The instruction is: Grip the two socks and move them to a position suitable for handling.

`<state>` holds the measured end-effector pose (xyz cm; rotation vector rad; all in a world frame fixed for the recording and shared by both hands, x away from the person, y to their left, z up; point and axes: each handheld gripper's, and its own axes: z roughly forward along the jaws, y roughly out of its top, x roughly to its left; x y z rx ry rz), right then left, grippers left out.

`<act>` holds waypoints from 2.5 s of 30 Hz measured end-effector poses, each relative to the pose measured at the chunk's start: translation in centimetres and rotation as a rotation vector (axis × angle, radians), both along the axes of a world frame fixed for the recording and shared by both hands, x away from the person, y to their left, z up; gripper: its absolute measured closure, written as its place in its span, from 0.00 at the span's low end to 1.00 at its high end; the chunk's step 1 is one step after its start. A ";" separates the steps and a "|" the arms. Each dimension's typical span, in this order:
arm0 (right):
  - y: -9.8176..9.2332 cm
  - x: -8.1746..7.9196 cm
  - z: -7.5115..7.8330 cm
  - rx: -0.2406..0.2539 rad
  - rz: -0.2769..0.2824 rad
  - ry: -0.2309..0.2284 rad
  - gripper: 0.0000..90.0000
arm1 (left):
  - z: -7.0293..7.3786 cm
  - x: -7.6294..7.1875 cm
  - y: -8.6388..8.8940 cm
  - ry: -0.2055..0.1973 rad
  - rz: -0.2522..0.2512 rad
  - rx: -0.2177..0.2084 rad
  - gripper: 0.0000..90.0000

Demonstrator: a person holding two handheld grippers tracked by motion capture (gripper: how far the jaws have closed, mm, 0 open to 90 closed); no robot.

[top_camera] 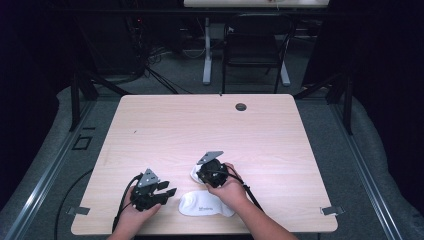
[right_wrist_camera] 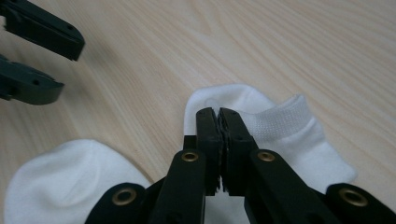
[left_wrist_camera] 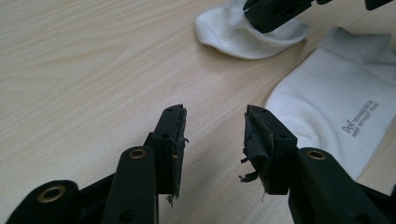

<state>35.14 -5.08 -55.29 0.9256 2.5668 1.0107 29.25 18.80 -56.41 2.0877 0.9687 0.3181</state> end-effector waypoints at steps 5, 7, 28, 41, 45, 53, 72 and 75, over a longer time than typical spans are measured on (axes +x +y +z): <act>-0.5 -0.5 0.9 0.034 0.016 -0.024 0.98 | 0.1 0.6 -0.7 0.003 0.001 -0.016 0.65; -0.6 -0.6 1.1 0.056 0.010 -0.032 0.98 | 0.2 1.0 -1.0 0.002 0.005 -0.026 0.65; -2.9 -0.7 1.7 0.101 -0.008 -0.077 0.98 | -1.1 6.2 -6.4 0.039 0.009 0.006 0.77; -5.5 -0.8 2.4 0.115 -0.051 -0.100 0.98 | -1.5 5.8 -6.7 0.021 0.016 0.072 0.98; -6.5 -0.9 2.2 0.122 -0.067 -0.102 0.98 | -1.5 5.9 -6.0 0.039 0.039 0.054 0.98; -8.6 -1.2 1.2 0.110 -0.107 -0.091 0.98 | -1.5 5.6 -5.2 0.054 0.065 0.033 0.98; -11.7 -1.7 -1.5 0.083 -0.233 -0.040 0.87 | -1.6 4.4 -4.5 0.072 0.100 -0.002 0.98; -12.2 -1.8 -1.1 0.110 -0.259 -0.040 0.85 | -1.7 4.4 -4.3 0.070 0.102 -0.006 0.98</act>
